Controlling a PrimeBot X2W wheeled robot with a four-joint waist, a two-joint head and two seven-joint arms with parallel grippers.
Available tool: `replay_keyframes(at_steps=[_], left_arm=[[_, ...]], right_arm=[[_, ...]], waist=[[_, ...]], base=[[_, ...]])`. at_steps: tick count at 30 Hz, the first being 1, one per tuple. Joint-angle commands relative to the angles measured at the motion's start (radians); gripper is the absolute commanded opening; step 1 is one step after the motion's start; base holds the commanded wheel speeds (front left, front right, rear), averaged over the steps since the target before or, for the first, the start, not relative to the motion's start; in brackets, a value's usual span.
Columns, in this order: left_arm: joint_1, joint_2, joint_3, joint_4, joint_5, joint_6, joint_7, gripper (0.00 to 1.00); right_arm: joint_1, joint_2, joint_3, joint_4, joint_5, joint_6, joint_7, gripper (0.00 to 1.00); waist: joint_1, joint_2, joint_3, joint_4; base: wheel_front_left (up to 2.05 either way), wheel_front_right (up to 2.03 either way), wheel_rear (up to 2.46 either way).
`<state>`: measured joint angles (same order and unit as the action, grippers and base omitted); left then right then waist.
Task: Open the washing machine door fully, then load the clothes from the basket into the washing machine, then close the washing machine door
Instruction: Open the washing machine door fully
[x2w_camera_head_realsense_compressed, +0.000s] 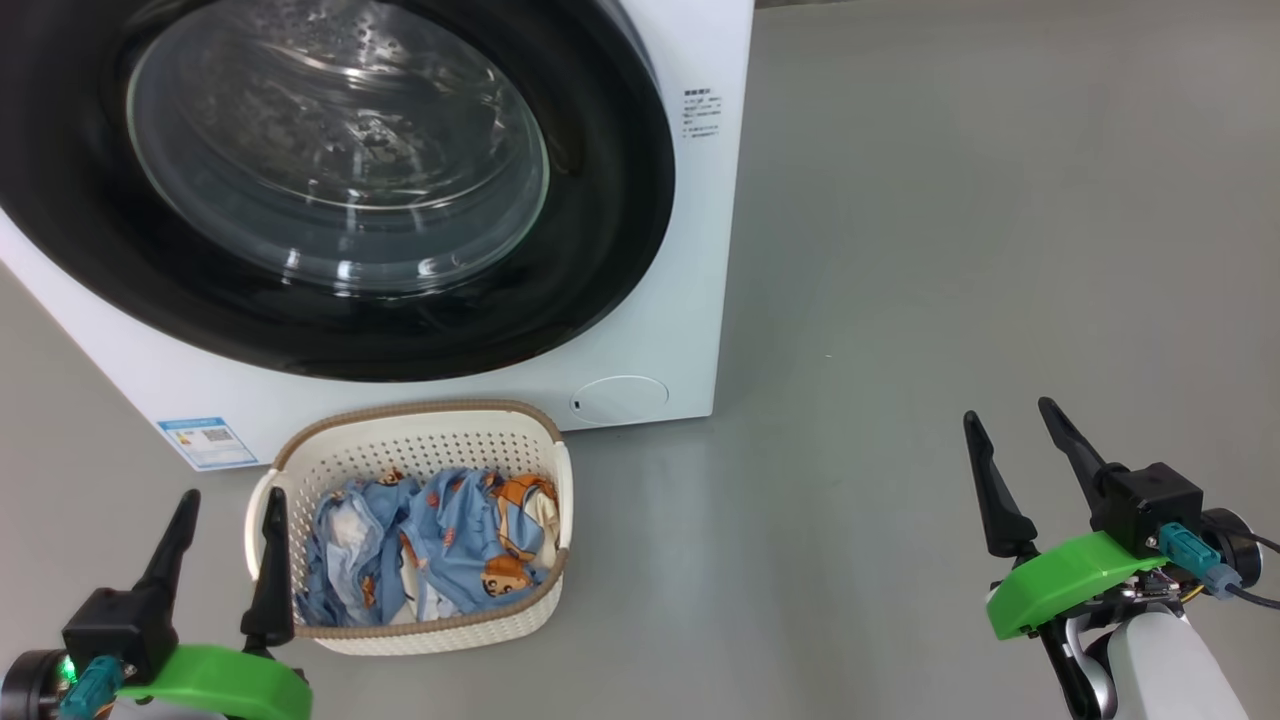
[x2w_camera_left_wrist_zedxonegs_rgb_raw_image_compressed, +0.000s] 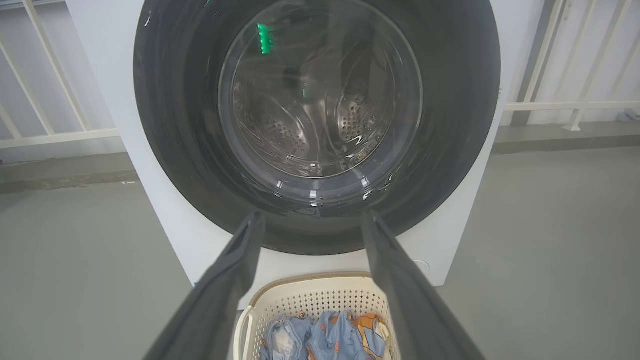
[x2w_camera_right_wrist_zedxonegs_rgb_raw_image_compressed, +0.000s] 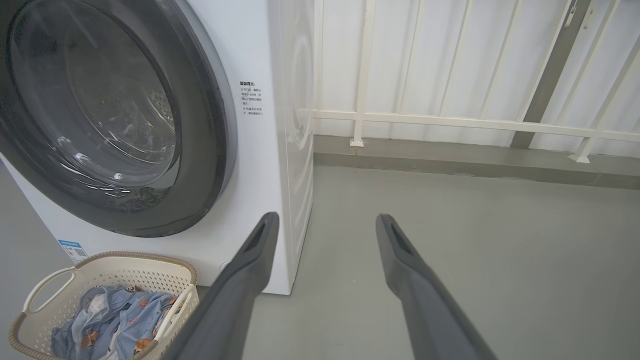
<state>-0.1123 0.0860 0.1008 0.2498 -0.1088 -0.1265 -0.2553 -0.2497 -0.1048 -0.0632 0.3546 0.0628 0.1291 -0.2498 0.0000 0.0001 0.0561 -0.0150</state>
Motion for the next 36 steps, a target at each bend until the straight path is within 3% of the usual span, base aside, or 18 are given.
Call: replay_keyframes(at_steps=[1,36], left_arm=[[-0.029,0.024,0.031,-0.035,0.012,0.003,-0.006,1.00],[-0.002,0.006,0.022,-0.060,0.011,-0.004,-0.006,1.00]], right_arm=[[-0.022,-0.001,0.026,-0.031,0.000,0.002,-0.012,1.00],[-0.025,-0.008,0.023,-0.033,0.001,0.002,-0.012,1.00]], waist=[[0.0000,-0.0001,0.001,0.001],[0.0000,-0.0001,0.000,0.009]], base=[[0.21,0.21,-0.42],[0.01,0.01,-0.01]])
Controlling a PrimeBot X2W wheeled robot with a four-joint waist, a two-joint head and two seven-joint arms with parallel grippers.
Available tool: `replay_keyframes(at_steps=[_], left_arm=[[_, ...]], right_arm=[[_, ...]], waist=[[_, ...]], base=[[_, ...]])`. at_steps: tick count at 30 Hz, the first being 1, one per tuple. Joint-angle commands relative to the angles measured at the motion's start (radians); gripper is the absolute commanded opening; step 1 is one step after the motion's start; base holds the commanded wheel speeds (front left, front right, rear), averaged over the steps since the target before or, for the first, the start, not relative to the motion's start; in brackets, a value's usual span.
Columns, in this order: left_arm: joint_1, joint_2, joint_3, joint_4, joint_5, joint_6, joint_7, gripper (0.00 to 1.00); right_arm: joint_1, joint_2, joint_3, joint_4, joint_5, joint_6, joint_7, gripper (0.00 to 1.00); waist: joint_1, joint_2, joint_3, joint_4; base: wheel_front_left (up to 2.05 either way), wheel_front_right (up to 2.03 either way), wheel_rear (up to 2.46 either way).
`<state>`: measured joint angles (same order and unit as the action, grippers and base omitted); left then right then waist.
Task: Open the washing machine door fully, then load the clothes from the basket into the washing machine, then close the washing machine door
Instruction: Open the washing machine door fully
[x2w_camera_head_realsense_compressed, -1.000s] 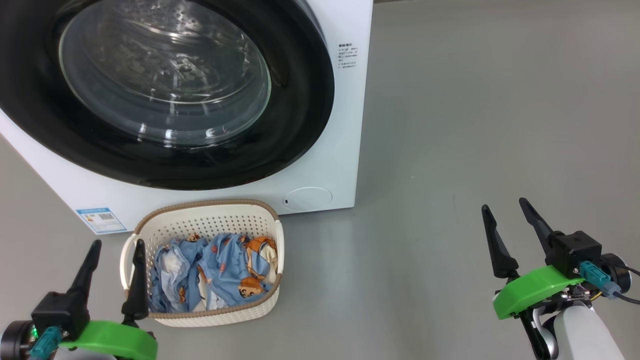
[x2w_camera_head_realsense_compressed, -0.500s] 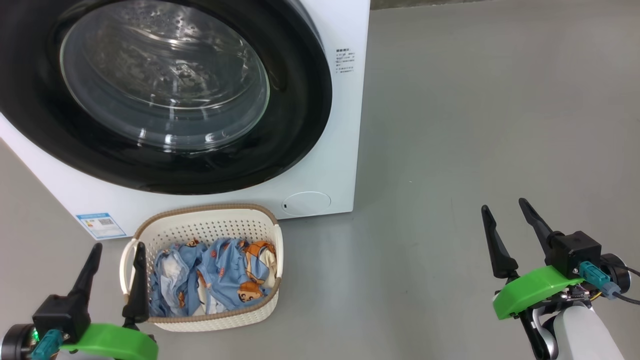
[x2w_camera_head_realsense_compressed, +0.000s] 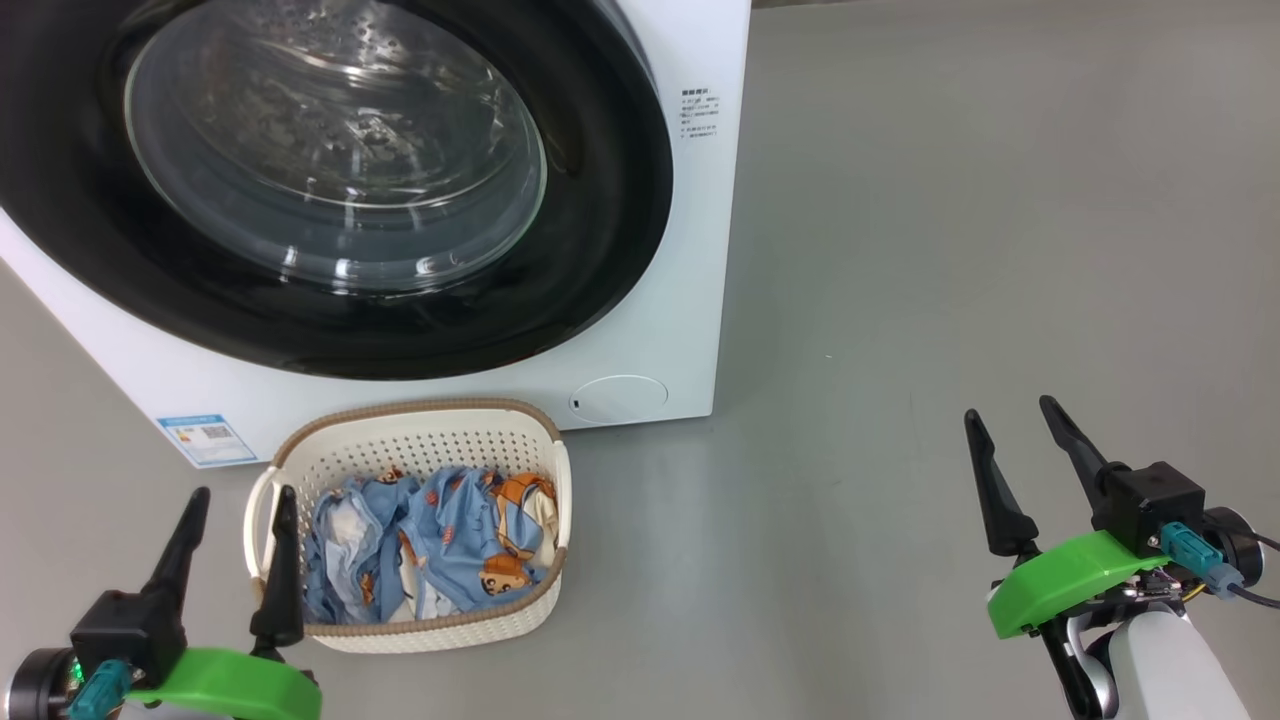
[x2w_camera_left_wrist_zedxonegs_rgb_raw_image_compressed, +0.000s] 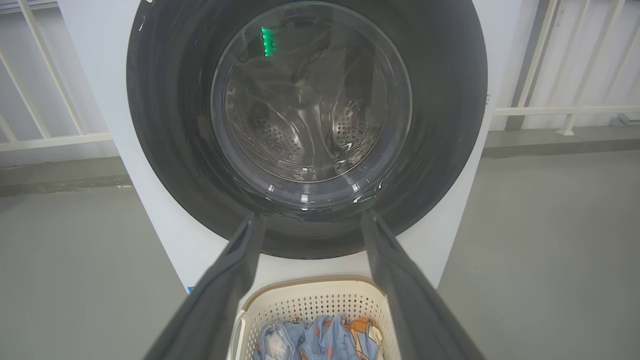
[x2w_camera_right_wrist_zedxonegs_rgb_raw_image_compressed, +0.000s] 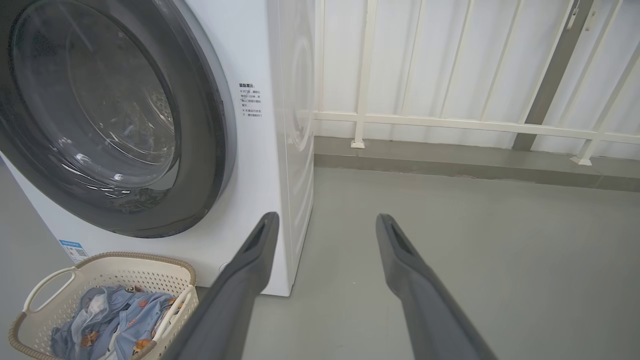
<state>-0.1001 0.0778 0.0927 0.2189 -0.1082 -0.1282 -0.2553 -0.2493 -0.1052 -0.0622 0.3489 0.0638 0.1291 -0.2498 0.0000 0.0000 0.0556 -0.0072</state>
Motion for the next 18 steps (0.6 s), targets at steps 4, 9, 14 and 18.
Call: replay_keyframes(at_steps=[4,9,14,18], left_arm=[[-0.009,0.008,0.022,-0.034,0.011,-0.002,-0.006,1.00],[-0.007,0.001,0.013,-0.045,0.009,-0.002,-0.006,1.00],[-0.004,-0.007,0.002,-0.050,0.003,-0.002,-0.006,1.00],[-0.005,-0.012,-0.003,-0.051,-0.002,-0.002,-0.006,1.00]], right_arm=[[-0.043,-0.008,0.013,-0.029,0.007,0.002,-0.012,1.00],[-0.088,-0.008,0.010,-0.043,0.034,0.002,-0.012,1.00],[-0.155,-0.019,0.011,-0.053,0.063,0.002,-0.012,1.00],[-0.228,-0.028,-0.003,-0.058,0.101,0.002,-0.012,1.00]], waist=[[0.0000,0.0000,0.008,0.007],[0.0000,0.0000,0.026,0.015],[0.0000,0.0000,0.042,0.026],[0.0000,0.0000,0.057,0.038]], base=[[0.00,0.00,0.00],[0.00,0.00,0.00],[0.00,0.00,0.00],[0.00,0.00,0.00]])
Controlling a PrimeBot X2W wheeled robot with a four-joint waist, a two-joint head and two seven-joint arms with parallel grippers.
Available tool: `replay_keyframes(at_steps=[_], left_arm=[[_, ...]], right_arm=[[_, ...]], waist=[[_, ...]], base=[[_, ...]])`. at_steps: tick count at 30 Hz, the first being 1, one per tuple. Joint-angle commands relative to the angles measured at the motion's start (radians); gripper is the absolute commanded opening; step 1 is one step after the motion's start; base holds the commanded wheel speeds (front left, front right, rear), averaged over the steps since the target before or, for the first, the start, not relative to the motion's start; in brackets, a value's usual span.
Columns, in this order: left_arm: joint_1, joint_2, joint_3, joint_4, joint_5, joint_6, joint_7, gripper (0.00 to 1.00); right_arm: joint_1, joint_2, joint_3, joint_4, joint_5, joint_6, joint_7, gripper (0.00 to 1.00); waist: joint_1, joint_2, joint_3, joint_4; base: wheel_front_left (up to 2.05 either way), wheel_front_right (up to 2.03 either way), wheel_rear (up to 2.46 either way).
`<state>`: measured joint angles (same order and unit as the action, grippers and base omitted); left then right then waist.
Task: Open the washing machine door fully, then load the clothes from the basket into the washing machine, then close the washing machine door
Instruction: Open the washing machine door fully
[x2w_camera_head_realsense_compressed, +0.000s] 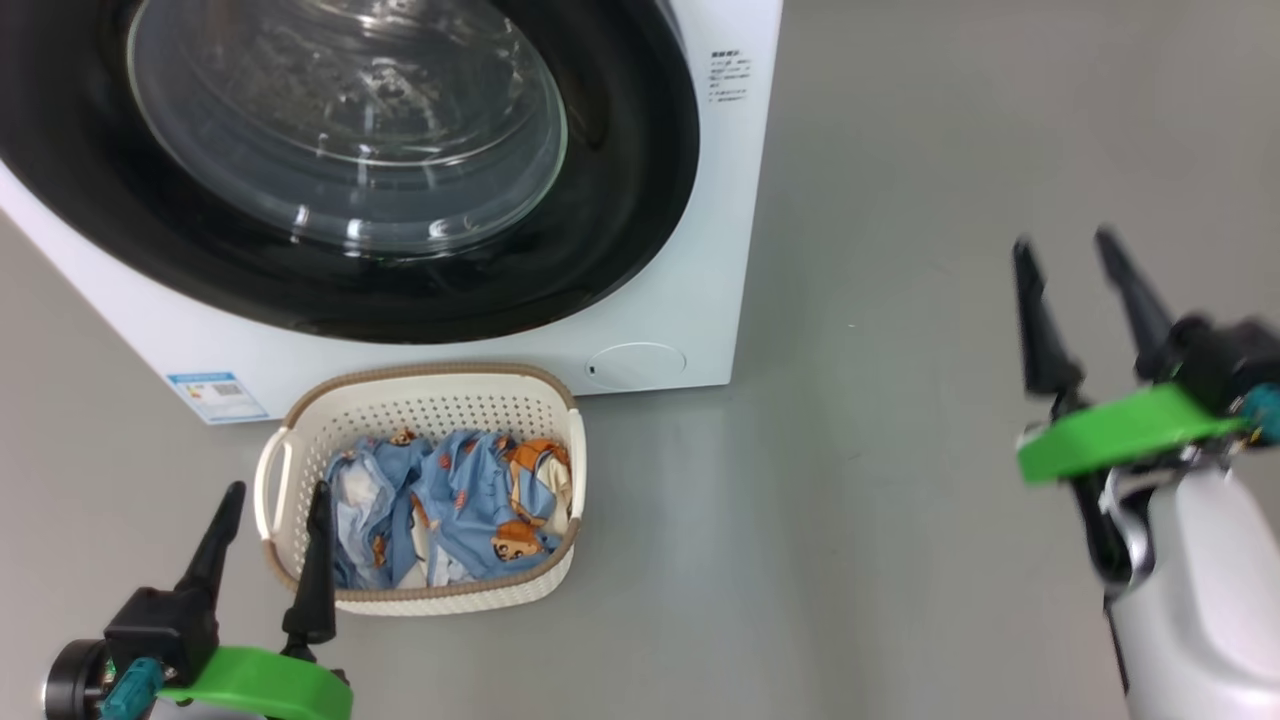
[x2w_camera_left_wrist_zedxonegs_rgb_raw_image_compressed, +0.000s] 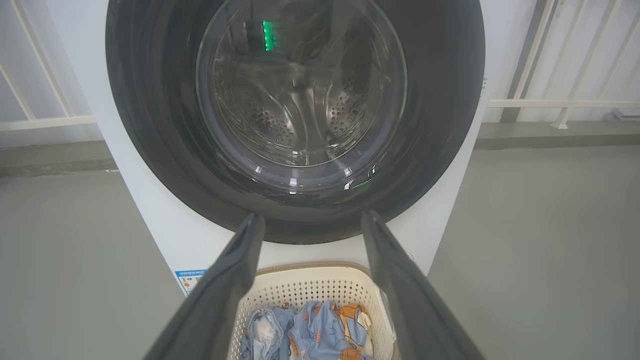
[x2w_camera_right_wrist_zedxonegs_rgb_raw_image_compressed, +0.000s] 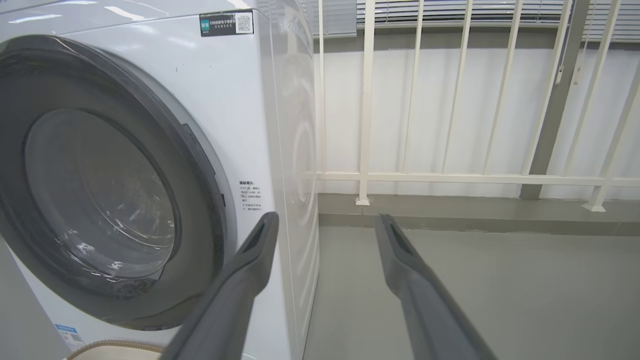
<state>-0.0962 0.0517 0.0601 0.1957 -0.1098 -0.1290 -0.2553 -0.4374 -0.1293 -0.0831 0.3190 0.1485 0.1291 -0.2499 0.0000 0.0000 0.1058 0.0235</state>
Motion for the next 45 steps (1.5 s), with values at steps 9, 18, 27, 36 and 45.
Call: replay_keyframes(at_steps=[9,18,27,36,45], left_arm=[[-0.013,0.008,0.019,-0.019,0.000,-0.002,-0.006,1.00],[-0.035,0.005,0.002,-0.019,-0.001,-0.002,-0.006,1.00],[-0.065,0.006,-0.028,-0.010,-0.001,-0.002,-0.006,1.00],[-0.084,0.007,-0.043,-0.003,-0.002,-0.002,-0.006,1.00],[-0.112,0.005,-0.070,0.000,-0.009,-0.002,-0.006,1.00]], right_arm=[[-0.183,0.009,-0.062,0.015,0.237,0.002,-0.012,1.00],[-0.261,0.025,-0.149,0.117,0.555,0.002,0.031,0.00],[-0.303,0.028,-0.169,0.217,0.780,0.002,0.132,0.00],[-0.425,0.012,-0.194,0.304,0.906,0.002,0.295,0.00],[-0.603,0.008,-0.226,0.422,0.953,0.002,0.476,0.00]], waist=[[0.0000,0.0000,0.032,0.040],[0.0000,0.0000,0.072,0.076],[0.0000,0.0000,0.112,0.102],[0.0000,0.0000,0.141,0.117],[0.0000,0.0000,0.179,0.149]], base=[[0.00,0.00,0.00],[0.00,0.00,0.00],[0.00,0.00,0.00],[0.00,0.00,0.00],[0.00,0.00,0.00]])
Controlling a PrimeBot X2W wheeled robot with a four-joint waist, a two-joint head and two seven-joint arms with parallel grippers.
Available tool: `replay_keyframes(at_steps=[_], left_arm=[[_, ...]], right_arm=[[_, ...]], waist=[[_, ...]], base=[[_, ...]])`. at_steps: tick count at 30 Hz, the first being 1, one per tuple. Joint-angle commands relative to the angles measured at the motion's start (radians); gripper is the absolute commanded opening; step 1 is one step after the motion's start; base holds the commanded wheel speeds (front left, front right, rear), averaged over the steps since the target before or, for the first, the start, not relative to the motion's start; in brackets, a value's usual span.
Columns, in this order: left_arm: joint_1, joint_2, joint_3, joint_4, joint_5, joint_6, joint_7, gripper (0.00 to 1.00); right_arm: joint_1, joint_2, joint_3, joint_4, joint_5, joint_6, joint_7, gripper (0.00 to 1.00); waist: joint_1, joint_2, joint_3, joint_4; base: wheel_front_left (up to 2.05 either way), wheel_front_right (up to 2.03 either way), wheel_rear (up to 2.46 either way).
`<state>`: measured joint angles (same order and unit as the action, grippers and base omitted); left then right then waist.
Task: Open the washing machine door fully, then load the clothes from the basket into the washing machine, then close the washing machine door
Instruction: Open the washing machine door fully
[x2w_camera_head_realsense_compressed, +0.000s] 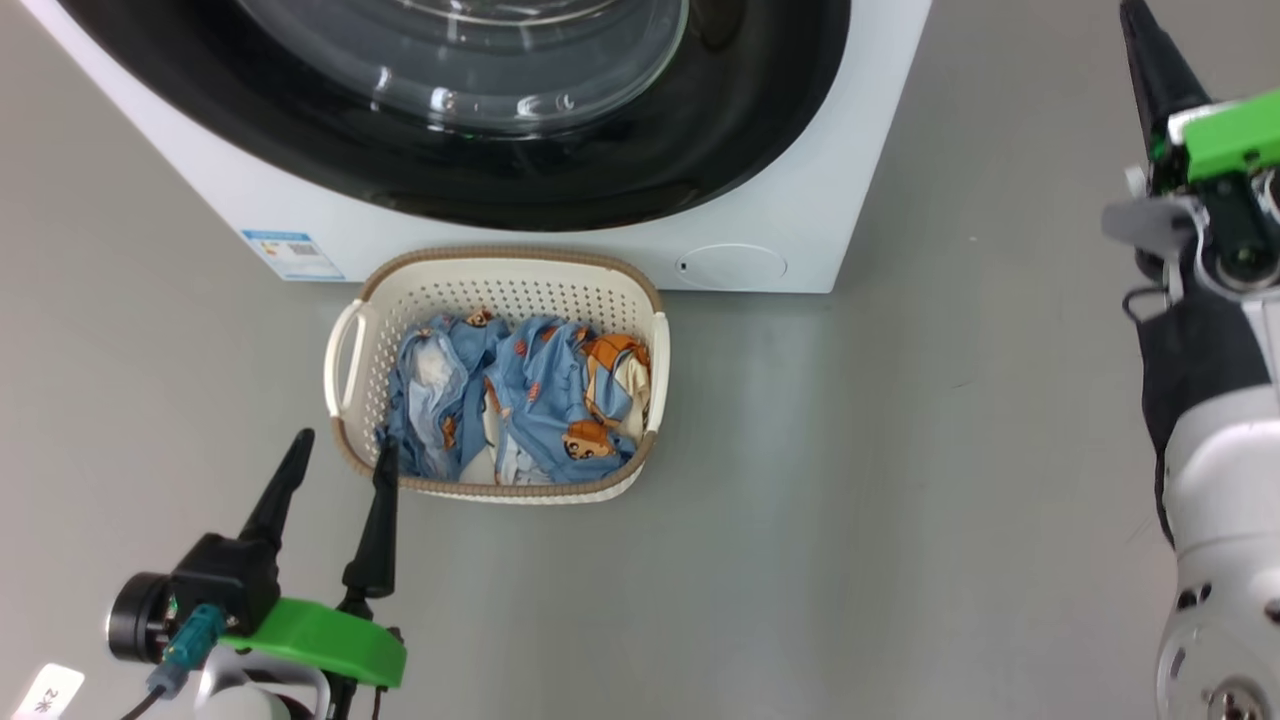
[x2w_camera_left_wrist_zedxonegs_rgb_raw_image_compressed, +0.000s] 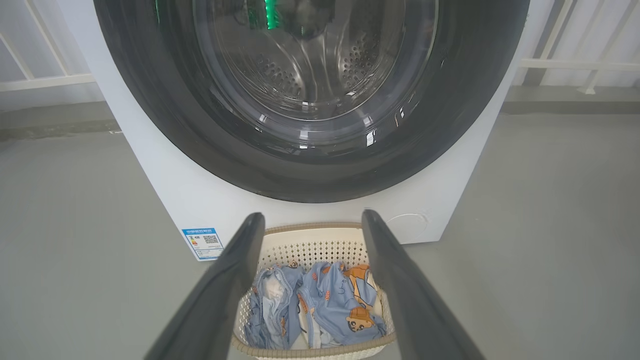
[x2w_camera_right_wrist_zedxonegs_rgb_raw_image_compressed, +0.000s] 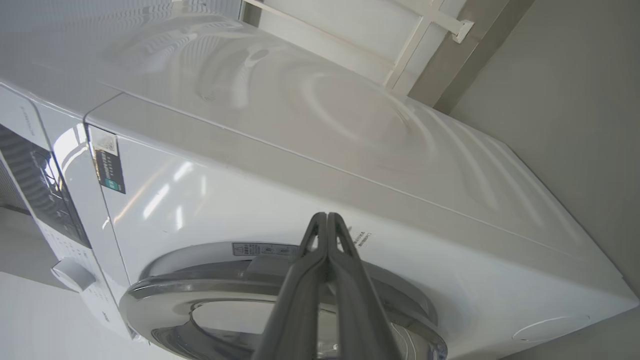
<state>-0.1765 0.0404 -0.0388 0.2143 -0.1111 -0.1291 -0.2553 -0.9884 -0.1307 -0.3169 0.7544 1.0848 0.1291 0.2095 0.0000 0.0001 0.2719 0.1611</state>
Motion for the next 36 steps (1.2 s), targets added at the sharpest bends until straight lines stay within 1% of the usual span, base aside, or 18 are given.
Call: replay_keyframes(at_steps=[1,6,7,15,21,30,36], left_arm=[[-0.036,0.016,0.027,-0.019,-0.009,-0.002,-0.006,1.00],[-0.053,0.015,0.018,-0.017,-0.015,-0.002,-0.006,1.00],[-0.053,0.015,0.018,-0.017,-0.015,-0.002,-0.006,1.00],[-0.084,0.012,-0.005,-0.016,-0.025,-0.002,-0.006,1.00],[-0.105,0.011,-0.027,-0.022,-0.029,-0.002,-0.006,1.00],[-0.140,0.010,-0.045,-0.034,-0.047,-0.002,-0.006,1.00],[-0.159,0.010,-0.058,-0.034,-0.066,-0.002,-0.006,1.00]], right_arm=[[-0.073,0.009,0.003,0.001,0.017,0.002,0.032,0.00],[-0.171,0.018,-0.027,0.060,0.029,0.002,0.100,0.00],[-0.171,0.018,-0.027,0.060,0.029,0.002,0.100,0.00],[-0.275,0.037,-0.034,0.101,0.024,0.002,0.227,0.00],[-0.339,0.041,-0.027,0.126,-0.023,0.002,0.292,0.00],[-0.445,0.049,-0.048,0.159,-0.102,0.002,0.312,0.00],[-0.470,0.060,-0.054,0.171,-0.143,0.002,0.342,0.00]], waist=[[0.0000,-0.0001,0.017,0.016],[0.0000,-0.0001,0.043,0.037],[0.0000,-0.0001,0.043,0.037],[0.0000,-0.0001,0.093,0.066],[0.0000,-0.0001,0.123,0.085],[0.0000,-0.0001,0.175,0.105],[0.0000,-0.0001,0.200,0.115]], base=[[0.00,0.00,0.00],[0.00,0.00,0.00],[0.00,0.00,0.00],[0.00,0.00,0.00],[0.00,0.00,0.00],[0.00,0.00,0.00],[0.00,0.00,0.00]])
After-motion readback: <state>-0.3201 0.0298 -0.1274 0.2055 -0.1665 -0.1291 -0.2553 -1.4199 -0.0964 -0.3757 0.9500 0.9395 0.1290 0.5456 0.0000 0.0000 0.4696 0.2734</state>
